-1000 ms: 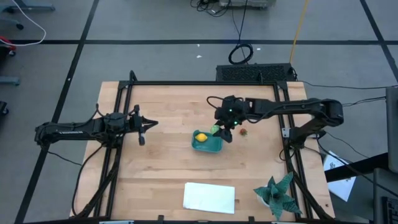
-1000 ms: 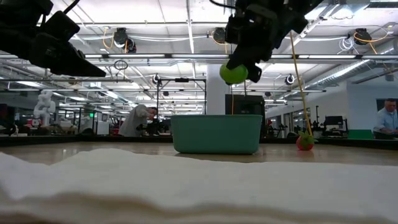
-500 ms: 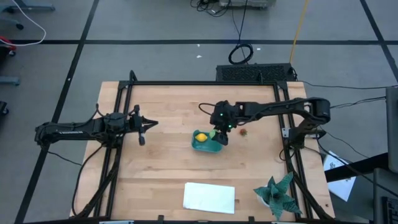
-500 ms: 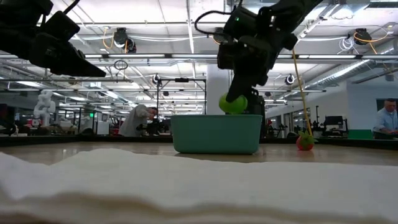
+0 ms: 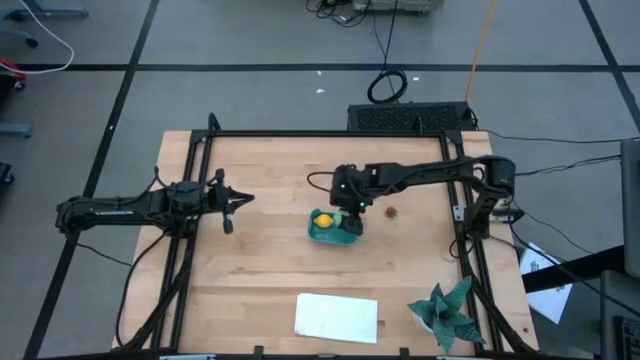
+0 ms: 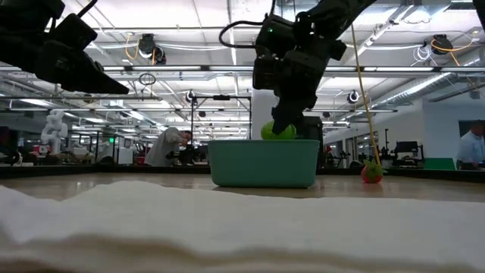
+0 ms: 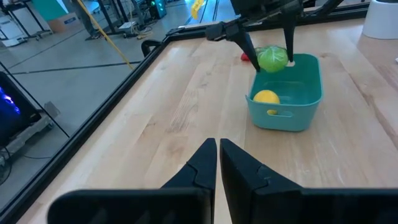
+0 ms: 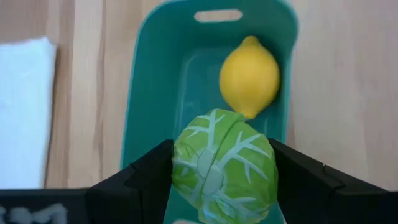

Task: Pick and placing Produce into tupperware
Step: Put the green cabbage into the blue bin

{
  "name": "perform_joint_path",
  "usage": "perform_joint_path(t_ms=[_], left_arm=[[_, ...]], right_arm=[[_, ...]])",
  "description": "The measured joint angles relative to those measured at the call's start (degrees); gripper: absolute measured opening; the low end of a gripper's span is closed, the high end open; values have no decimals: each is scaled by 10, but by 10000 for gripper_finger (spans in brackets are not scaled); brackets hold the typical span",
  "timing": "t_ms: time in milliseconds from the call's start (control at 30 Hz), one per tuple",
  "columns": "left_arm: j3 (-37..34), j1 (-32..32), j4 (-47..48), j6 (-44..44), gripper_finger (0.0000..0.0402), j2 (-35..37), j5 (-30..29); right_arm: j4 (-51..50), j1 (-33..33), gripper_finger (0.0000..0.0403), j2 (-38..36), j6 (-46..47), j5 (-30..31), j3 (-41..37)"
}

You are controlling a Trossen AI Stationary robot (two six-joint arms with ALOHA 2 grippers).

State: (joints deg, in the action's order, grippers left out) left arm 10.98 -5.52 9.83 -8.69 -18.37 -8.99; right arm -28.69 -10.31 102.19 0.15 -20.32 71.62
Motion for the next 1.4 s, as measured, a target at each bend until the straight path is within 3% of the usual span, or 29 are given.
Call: perform_joint_path(t_ms=[567, 733, 867, 1400], left_arm=[[0, 0, 7, 0, 26, 0, 0], [0, 0, 7, 0, 26, 0, 0], [0, 0, 7, 0, 26, 0, 0], [0, 0, 7, -1, 26, 0, 0]], right_arm=[[-23, 2, 224, 18, -112, -9, 6], [-24, 2, 224, 18, -114, -13, 6], [-23, 1, 224, 21, -111, -54, 6], [-14, -6, 224, 66, -130, -34, 6]])
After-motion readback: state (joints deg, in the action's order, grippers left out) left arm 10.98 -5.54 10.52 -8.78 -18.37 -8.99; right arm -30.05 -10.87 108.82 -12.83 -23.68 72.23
